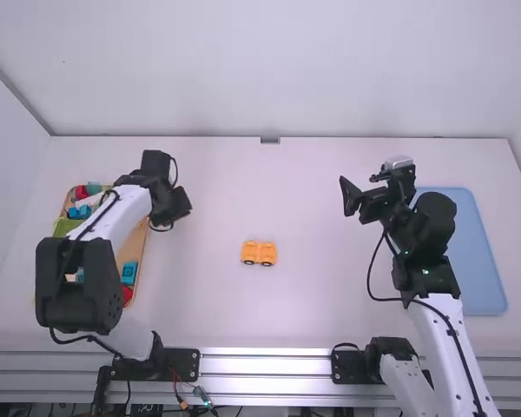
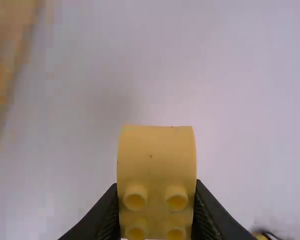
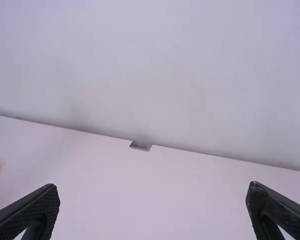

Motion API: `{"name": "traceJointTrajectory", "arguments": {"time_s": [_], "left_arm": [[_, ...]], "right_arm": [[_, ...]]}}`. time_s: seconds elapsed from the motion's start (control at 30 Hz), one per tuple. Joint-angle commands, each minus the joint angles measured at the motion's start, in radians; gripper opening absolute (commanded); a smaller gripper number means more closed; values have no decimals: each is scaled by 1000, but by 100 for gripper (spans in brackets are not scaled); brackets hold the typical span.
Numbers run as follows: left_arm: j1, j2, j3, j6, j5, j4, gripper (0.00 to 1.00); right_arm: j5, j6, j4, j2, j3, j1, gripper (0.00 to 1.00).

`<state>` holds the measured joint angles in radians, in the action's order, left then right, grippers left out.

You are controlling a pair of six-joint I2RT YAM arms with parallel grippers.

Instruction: Assemble lego blocks to make yellow taxi

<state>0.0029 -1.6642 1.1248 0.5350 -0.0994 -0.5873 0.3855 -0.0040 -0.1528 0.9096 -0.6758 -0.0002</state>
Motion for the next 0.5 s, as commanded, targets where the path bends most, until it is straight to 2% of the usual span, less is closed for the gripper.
{"name": "traceJointTrajectory", "arguments": {"time_s": [0.0, 0.2, 0.33, 0.47], "left_arm": [[-69, 9, -6, 197, -51, 0, 2], [-215, 9, -7, 523, -27, -13, 2], [-278, 9, -7, 835, 122, -74, 2], [-314, 6, -7, 937, 160, -100, 2]], "right_arm": [[11, 1, 3, -1, -35, 2, 99], [11, 0, 11, 0, -35, 3, 99], [11, 0, 26, -1, -35, -1, 99], [11, 0, 30, 0, -35, 0, 99]]}}
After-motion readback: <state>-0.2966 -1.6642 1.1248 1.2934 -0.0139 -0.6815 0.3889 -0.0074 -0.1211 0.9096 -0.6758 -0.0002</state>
